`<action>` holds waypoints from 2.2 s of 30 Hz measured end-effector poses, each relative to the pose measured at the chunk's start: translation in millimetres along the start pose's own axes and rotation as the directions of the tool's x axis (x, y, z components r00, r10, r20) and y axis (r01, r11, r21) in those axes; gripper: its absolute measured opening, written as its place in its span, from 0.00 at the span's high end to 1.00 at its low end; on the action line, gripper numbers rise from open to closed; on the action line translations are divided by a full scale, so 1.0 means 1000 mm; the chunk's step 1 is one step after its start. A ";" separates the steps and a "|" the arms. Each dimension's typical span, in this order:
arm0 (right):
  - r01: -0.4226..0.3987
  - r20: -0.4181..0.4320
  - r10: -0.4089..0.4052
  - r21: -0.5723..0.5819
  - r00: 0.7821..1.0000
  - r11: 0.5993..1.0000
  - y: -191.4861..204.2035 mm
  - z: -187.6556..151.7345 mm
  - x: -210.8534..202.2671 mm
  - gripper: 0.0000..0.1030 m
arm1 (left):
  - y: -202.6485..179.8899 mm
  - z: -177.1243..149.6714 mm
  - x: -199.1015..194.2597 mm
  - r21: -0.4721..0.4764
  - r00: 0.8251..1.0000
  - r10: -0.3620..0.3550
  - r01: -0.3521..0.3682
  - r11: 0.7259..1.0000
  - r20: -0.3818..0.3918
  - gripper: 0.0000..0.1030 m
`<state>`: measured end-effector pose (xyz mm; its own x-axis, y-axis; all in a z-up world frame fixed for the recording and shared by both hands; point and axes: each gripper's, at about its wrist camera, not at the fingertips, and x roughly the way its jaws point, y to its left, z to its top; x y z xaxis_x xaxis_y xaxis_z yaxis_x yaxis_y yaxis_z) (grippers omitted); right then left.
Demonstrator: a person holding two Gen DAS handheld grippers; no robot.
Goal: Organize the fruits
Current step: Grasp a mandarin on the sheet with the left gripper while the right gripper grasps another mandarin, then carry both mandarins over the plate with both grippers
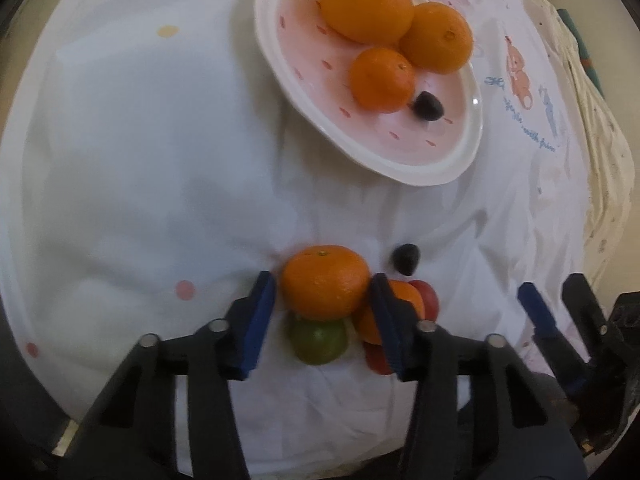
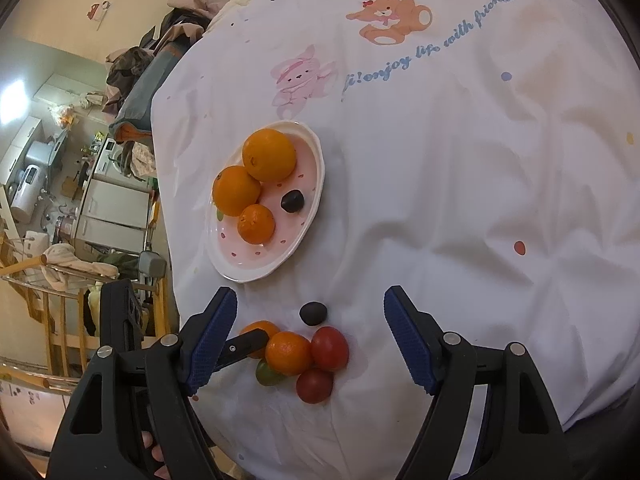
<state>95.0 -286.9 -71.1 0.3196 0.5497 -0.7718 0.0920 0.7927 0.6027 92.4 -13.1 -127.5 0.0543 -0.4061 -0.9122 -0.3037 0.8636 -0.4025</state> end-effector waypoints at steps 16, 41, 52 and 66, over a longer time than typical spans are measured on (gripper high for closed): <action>0.016 -0.082 -0.019 -0.033 0.996 0.999 0.004 -0.008 0.016 0.25 | 0.015 -0.003 -0.078 0.121 0.953 0.111 -0.150 0.981 0.282 0.63; 0.289 -0.099 -0.431 -0.607 0.897 0.741 0.105 -0.057 0.106 0.57 | 0.031 0.000 -0.101 0.058 0.939 0.092 -0.117 0.991 0.332 0.63; 0.213 -0.116 -0.321 -0.536 0.940 0.817 0.099 -0.049 0.087 0.60 | 0.033 0.001 -0.099 0.050 0.932 0.120 -0.145 0.988 0.341 0.63; 0.061 -0.042 -0.082 -0.362 0.996 0.930 0.074 -0.006 0.006 0.60 | 0.037 0.004 -0.094 0.034 0.907 0.194 -0.222 0.974 0.374 0.63</action>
<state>98.5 -223.8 -32.7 0.2706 0.4933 -0.8267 -0.2359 0.8665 0.4398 79.5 58.2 -57.2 0.3463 -0.0889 -0.9339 -0.2761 0.9418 -0.1920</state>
